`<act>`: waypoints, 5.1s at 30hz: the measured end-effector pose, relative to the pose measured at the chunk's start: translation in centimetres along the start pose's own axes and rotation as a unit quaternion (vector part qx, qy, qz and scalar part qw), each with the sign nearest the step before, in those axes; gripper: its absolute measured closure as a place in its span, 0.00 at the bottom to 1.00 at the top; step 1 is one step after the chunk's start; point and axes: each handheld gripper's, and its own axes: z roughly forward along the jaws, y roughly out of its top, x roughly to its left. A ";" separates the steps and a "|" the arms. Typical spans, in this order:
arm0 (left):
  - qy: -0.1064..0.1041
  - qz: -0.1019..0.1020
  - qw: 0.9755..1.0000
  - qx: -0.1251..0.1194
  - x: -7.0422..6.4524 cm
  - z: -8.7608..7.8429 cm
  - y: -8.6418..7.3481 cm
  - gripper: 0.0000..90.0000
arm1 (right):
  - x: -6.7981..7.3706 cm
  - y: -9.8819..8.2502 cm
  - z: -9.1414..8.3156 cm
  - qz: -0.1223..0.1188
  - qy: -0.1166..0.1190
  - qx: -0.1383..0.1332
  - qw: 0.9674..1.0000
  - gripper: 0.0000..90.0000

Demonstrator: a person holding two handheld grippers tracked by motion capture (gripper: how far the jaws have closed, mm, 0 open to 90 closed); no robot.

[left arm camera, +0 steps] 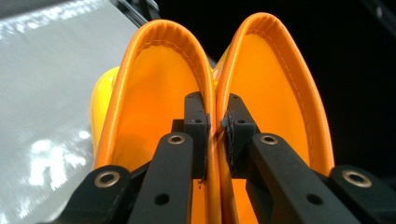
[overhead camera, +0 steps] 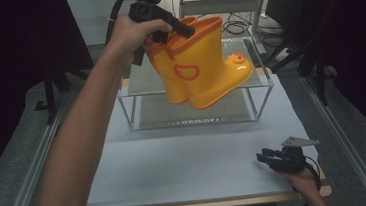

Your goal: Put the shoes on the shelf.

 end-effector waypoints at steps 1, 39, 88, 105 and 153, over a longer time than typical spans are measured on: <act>0.004 -0.006 1.000 -0.005 0.4 0.2 0.4 0.92 | 0.0 0.0 0.0 0.001 0.000 0.000 1.000 0.66; 0.182 -0.154 0.969 -0.058 8.4 5.6 3.3 0.91 | -0.1 0.0 0.0 -0.001 0.004 0.002 1.000 0.66; 0.176 -0.095 0.976 -0.080 5.1 3.0 5.6 0.48 | 0.1 0.1 0.2 -0.005 0.007 0.004 1.000 0.66; 0.141 -0.076 0.978 -0.131 6.5 -3.0 0.5 1.00 | 0.1 0.2 0.3 -0.006 0.005 0.005 1.000 0.66; 0.135 -0.082 0.988 -0.004 15.1 7.1 -11.7 1.00 | 0.0 0.2 -0.3 -0.004 -0.012 -0.007 1.000 0.59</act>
